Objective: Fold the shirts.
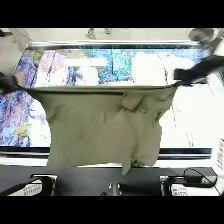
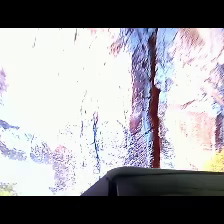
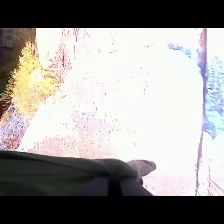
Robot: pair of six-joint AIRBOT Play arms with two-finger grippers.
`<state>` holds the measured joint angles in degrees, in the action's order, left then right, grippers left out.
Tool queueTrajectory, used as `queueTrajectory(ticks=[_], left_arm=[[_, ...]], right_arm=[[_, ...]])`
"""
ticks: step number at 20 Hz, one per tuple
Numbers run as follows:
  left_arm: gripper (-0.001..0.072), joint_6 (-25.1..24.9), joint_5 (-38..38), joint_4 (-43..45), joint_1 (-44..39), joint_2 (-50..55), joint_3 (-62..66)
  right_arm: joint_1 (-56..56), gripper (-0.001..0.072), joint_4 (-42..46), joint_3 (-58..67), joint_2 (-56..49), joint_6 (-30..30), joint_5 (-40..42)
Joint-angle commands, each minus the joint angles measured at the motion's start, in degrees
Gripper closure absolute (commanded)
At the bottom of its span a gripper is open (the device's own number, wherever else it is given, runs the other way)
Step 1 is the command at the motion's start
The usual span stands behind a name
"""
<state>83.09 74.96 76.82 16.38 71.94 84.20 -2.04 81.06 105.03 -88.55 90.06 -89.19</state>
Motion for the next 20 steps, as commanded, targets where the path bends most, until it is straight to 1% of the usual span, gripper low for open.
queueTrajectory(ticks=[1, 3, 5, 7, 8, 10, 11, 12, 13, 14, 15, 16, 17, 18, 20], left_arm=[[0.0683, 1.38, -5.46, -0.46, -1.14, 12.7, -2.47], [0.0683, 1.51, -9.03, -1.88, -1.16, 17.81, 0.57], [0.0683, 1.51, -14.84, -5.01, -1.49, 21.16, 2.69], [0.0683, 1.51, -21.66, -9.55, -2.27, 23.06, 3.1], [0.0682, 1.51, -23.71, -11.34, -2.8, 23.85, 3.1], [0.0682, 1.29, -23.71, -12.11, -4.02, 25.05, 3.1], [0.0682, 0.79, -21.99, -12.13, -4.28, 24.83, 3.26], [0.0682, -0.63, -18.78, -12.11, -4.31, 24.09, 3.74], [0.0682, -3.89, -13.44, -11.76, -4.24, 22.99, 4.22], [0.0682, -5.14, -7.15, -9.92, -4.22, 22.21, 4.35], [0.0682, -4.04, -1.79, -7.48, -4.33, 22.34, 4.13], [0.0683, -1.51, 1.38, -5.4, -4.61, 22.69, 2.8], [0.0682, 0.13, 2.1, -4.76, -4.96, 23.23, 0.07], [0.0682, 0.98, 1.86, -4.79, -5.4, 23.76, -2.82], [0.0682, 1.09, 0.68, -4.83, -6.47, 24.44, -7.1]], right_arm=[[4.96, 0.0697, -0.46, -1.11, -11.74, 2.29, 14.99], [4.66, 0.0697, -0.09, -1.11, -13.64, 5.6, 25.24], [3.32, 0.0697, -0.02, -1.11, -14.21, 9.66, 33.86], [1.38, 0.0698, -0.09, -1.11, -14.71, 13.31, 38.27], [0.61, 0.0698, -0.68, -1.11, -15.17, 13.88, 37.79], [0.24, 0.0696, -1.46, -1.11, -16.33, 13.57, 31.65], [0.39, 0.0696, -1.95, -1.11, -16.46, 11.5, 26.67], [0.42, 0.0695, -2.47, -1.09, -15.87, 7.43, 21.05], [0.42, 0.0695, -2.1, -1.11, -14.71, 3.74, 12.98], [0.42, 0.0696, -0.44, -1.11, -13.6, 1.75, 4.92], [0.42, 0.0697, 1.81, -1.18, -13.25, 2.45, -0.35], [0.42, 0.0697, 2.01, -2.27, -13.25, 3.72, -2.51], [0.44, 0.0697, 1.16, -4.57, -13.31, 4.26, -2.14], [0.48, 0.0697, -0.09, -7.87, -13.53, 6.4, -0.57], [0.48, 0.0696, -3.61, -13.99, -13.64, 8.26, 4.22]])
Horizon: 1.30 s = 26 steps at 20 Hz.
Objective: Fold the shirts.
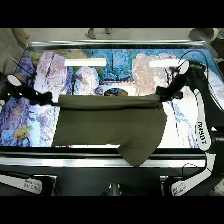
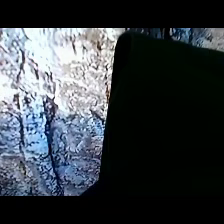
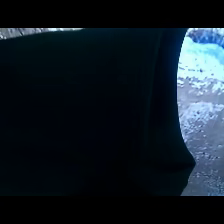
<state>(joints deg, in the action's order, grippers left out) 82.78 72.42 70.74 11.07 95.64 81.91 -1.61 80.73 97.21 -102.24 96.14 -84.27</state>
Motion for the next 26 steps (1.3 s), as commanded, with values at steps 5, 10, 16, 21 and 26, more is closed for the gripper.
queueTrajectory(ticks=[5, 10, 16, 21, 26], left_arm=[[0.0176, 1.22, 9.51, -0.09, 0.33, -1.31, 0.59], [0.0184, -0.04, 12.48, 0.04, 5.88, -14.21, -12.41], [0.0184, -4.02, 4.04, 0.02, 11.41, -33.03, -41.11], [0.0184, -4.83, -0.55, -0.24, 11.32, -34.25, -47.32], [0.0183, -4.85, -4.52, -3.02, 10.49, -33.44, -50.36]], right_arm=[[-1.68, 0.0255, -6.38, -4.92, 4.17, -0.26, -4.57], [-8.2, 0.0276, -3.98, -18.34, 16.72, -1.55, -7.61], [-8.22, 0.029, -6.82, -43.43, 32.65, -6.19, 1.44], [-8.22, 0.0291, -6.84, -44.61, 34.45, -6.4, 0.28], [-8.22, 0.0291, -6.8, -44.61, 34.45, -6.43, 0.72]])
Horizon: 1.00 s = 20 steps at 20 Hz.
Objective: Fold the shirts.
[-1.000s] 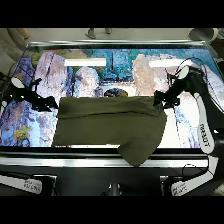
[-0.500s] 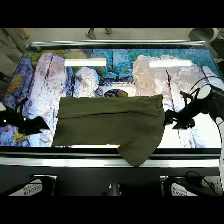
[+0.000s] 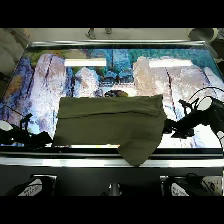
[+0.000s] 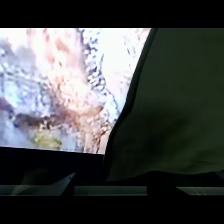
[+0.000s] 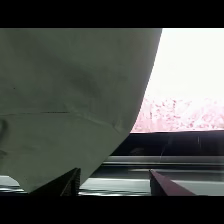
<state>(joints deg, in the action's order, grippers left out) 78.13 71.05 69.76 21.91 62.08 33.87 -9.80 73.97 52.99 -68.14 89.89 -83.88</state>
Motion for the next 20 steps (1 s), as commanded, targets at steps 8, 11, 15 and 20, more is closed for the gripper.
queueTrajectory(ticks=[8, 11, 15, 20], left_arm=[[0.0345, 0.92, -8.81, -6.51, -2.91, 1.97, -3.37], [0.0582, 0.87, -8.98, -8.79, -4.98, 2.8, -3.39], [0.0682, 0.7, -8.96, -8.79, -5.75, 2.6, -3.34], [0.0682, 0.68, -6.67, -8.79, -5.75, 2.43, -3.34]], right_arm=[[-0.02, 0.0257, 0.72, -1.2, 0.35, -1.75, -0.33], [-0.02, 0.0202, 0.04, -7.63, 0.74, -2.64, -1.09], [-0.02, 0.0222, -6.19, -19.82, 4.5, -4.15, 6.49], [-0.02, 0.0287, -15.13, -26.23, 4.68, -6.1, 19.26]])
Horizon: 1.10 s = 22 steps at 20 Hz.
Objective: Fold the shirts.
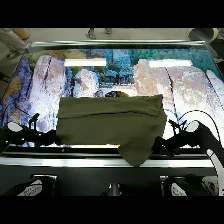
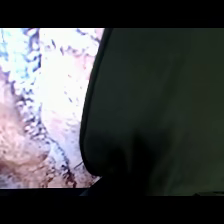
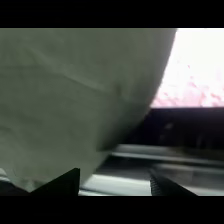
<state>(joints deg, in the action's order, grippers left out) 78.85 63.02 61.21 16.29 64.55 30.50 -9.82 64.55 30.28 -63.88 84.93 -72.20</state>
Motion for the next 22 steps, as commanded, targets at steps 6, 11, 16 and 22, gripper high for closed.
queueTrajectory(ticks=[6, 11, 16, 22], left_arm=[[0.0682, -0.07, 1.4, -0.22, -0.07, -0.04, 0.02], [0.0683, -4.74, 3.76, -0.22, 0.17, -2.64, 7.32], [0.0685, -1.64, 1.03, -0.24, -1.38, -2.45, 22.64], [0.0684, 2.43, -3.54, -3.26, -3.72, 14.91, 38.53]], right_arm=[[0.0, 0.0699, -7.37, -3.5, -0.2, -1.22, 8.63], [0.0, 0.0698, -7.8, 5.09, 1.9, -5.42, 3.34], [0.0, 0.0698, -7.98, 25.44, -0.57, -2.08, 9.05], [0.0, 0.0697, -9.57, 39.98, -17.2, -2.1, 17.84]])
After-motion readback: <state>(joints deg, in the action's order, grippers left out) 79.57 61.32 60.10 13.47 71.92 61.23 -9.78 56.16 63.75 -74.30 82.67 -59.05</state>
